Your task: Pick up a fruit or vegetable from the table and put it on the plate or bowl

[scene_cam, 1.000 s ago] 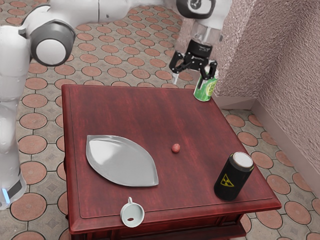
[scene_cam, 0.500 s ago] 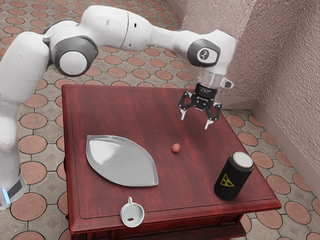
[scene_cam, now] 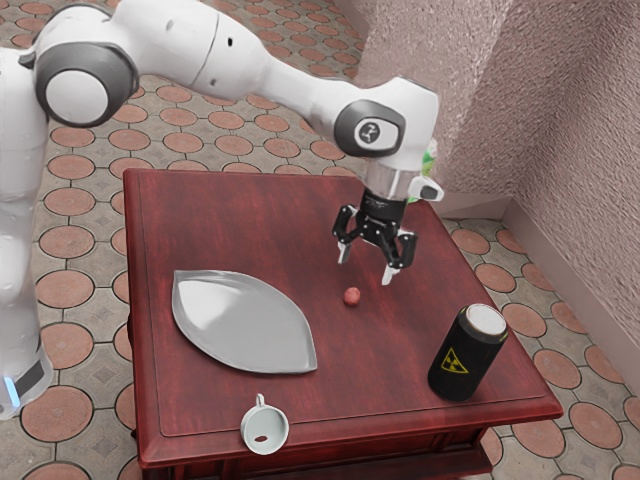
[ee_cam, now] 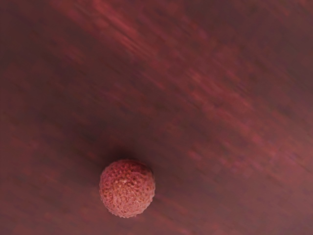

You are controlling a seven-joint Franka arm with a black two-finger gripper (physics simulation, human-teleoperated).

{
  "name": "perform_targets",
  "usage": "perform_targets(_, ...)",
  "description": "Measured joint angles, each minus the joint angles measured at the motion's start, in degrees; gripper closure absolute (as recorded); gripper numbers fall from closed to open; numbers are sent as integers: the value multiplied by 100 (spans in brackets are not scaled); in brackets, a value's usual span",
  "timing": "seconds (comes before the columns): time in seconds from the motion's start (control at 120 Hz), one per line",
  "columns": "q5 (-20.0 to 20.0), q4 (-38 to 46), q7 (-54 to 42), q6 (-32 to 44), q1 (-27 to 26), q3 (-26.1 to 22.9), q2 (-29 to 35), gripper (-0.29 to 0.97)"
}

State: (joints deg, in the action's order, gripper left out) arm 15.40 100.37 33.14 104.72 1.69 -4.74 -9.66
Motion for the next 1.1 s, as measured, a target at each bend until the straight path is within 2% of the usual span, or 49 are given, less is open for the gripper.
perform_targets(0.258,239,580,-248,532,-66,5,59,0)
perform_targets(0.8,293,574,-510,828,27,40,-170,2)
perform_targets(0.983,290,574,-548,884,5,41,-197,22)
perform_targets(1.1,285,585,-552,905,8,42,-196,29)
